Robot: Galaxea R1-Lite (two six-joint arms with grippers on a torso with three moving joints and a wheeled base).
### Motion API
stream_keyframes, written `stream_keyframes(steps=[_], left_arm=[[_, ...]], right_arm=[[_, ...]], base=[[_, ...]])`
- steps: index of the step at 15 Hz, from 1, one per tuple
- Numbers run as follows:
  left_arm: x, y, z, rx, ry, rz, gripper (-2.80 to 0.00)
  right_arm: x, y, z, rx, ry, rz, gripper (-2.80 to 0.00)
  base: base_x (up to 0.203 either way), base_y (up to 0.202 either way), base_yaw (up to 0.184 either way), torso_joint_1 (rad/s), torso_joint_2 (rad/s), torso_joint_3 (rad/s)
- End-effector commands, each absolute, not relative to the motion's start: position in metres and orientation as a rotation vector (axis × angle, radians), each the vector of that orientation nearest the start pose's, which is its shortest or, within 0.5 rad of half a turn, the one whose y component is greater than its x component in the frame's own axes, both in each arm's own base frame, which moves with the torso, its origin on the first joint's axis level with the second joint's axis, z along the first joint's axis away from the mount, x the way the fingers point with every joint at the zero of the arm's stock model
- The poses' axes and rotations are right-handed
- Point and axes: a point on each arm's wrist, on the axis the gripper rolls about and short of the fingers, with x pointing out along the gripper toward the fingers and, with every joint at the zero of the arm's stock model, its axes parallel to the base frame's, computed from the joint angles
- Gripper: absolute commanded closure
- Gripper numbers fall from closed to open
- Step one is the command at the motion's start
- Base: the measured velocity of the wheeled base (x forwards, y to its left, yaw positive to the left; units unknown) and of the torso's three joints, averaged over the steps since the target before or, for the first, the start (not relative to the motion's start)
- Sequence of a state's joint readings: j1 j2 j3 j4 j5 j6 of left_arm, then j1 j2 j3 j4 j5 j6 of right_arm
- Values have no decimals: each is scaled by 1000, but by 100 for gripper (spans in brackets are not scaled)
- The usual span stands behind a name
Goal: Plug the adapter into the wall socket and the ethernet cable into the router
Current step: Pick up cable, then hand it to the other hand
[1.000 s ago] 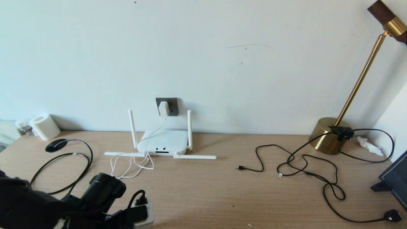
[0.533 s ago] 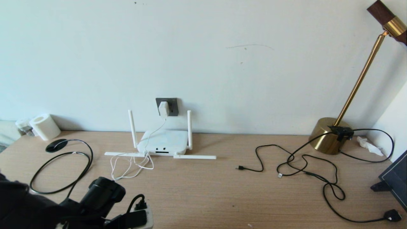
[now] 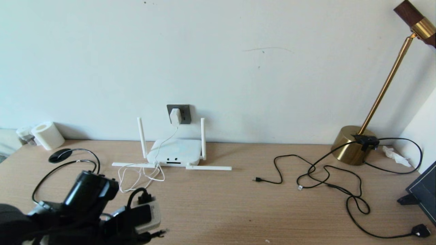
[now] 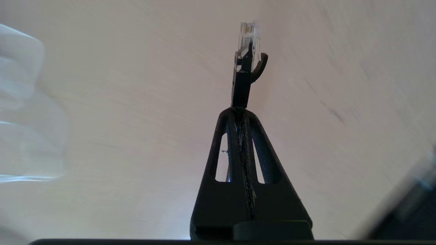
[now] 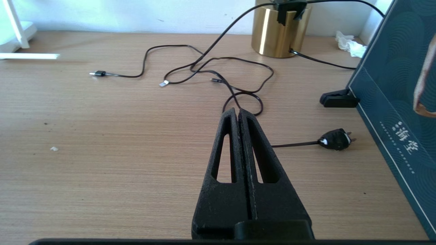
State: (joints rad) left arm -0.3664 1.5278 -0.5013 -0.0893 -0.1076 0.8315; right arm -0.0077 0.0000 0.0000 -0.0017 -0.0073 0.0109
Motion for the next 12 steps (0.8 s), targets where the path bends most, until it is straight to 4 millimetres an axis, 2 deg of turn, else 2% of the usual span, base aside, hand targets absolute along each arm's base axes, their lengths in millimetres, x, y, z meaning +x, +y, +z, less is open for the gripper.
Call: stream_keyframes(steps=[1,3,5,9,12], left_arm=[[179,-79,141,911,519,-743,0],[178,-87,164,963,330,-594,0],[177,-87,189,1008,154,-482,0],[157,-75,221,1079,42,-296,0],[156,-76,242,1110,-35,-252,0]], right_arm=[[-23,0,76,11,0,-15,0],[-23,0,76,11,0,-15,0],[-23,0,76,11,-2,-15,0],[-23,0,76,11,-2,-15,0],[-23,0,76,-52,1,-11,0]], base=[[0,0,0,0,0,0],[0,0,0,0,0,0],[0,0,0,0,0,0],[0,0,0,0,0,0],[0,0,0,0,0,0]])
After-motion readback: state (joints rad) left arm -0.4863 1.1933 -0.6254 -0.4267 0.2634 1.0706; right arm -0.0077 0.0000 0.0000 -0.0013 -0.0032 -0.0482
